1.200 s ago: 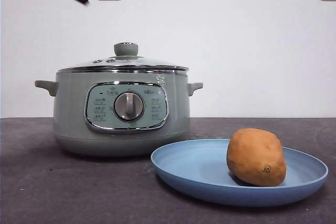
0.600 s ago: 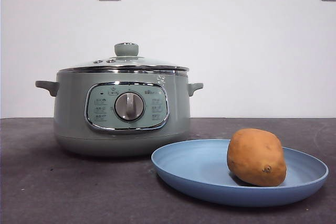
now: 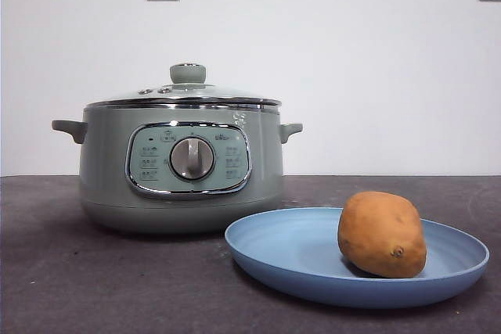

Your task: Take the potato out from the steamer,put the potato on the plate,close the lid

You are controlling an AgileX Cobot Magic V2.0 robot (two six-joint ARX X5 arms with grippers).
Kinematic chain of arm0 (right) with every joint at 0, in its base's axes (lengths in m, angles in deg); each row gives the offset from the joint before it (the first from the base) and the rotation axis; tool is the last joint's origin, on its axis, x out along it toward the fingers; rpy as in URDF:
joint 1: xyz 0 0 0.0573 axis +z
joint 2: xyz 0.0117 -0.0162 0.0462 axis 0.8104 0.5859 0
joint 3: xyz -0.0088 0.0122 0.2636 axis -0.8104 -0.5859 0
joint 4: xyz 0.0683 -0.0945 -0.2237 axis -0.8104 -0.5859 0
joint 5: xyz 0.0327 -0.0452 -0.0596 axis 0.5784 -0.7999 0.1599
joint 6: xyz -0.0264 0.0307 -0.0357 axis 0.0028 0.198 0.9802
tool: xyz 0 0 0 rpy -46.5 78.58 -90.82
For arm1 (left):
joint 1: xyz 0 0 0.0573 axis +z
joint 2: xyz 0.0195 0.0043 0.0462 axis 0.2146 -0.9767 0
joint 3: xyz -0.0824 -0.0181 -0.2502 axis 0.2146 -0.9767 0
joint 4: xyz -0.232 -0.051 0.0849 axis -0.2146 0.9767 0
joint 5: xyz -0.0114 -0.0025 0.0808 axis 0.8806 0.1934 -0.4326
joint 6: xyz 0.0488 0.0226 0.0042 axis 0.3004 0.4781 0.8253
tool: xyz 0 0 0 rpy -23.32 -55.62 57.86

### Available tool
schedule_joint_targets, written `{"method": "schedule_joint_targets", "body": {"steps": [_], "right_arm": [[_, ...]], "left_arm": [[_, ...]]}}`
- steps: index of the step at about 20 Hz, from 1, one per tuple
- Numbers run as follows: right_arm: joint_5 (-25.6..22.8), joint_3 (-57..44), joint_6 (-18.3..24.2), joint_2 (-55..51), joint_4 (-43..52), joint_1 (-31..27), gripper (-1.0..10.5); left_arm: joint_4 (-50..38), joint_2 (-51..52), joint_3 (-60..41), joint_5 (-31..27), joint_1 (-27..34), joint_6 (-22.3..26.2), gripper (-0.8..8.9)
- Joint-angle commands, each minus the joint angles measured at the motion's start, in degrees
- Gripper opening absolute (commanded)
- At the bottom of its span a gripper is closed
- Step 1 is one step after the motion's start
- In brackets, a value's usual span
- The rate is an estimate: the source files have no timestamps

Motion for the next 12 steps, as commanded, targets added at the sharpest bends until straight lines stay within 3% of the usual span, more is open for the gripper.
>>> {"method": "schedule_joint_targets", "body": {"steps": [1,9,12], "right_arm": [[-0.1,0.0,-0.3,-0.1,0.1,0.1,0.0],[-0.1,0.0,-0.3,-0.1,0.1,0.1,0.0],[-0.1,0.0,-0.3,-0.1,0.1,0.1,0.0]], "left_arm": [[-0.2,0.1,-0.5,0.4,-0.2,-0.1,-0.03],[-2.3,0.3,-0.6,-0.6,0.3,1.7,-0.03],[-15.5,4.3,-2.0,-0.9,4.1,3.4,-0.03]]}}
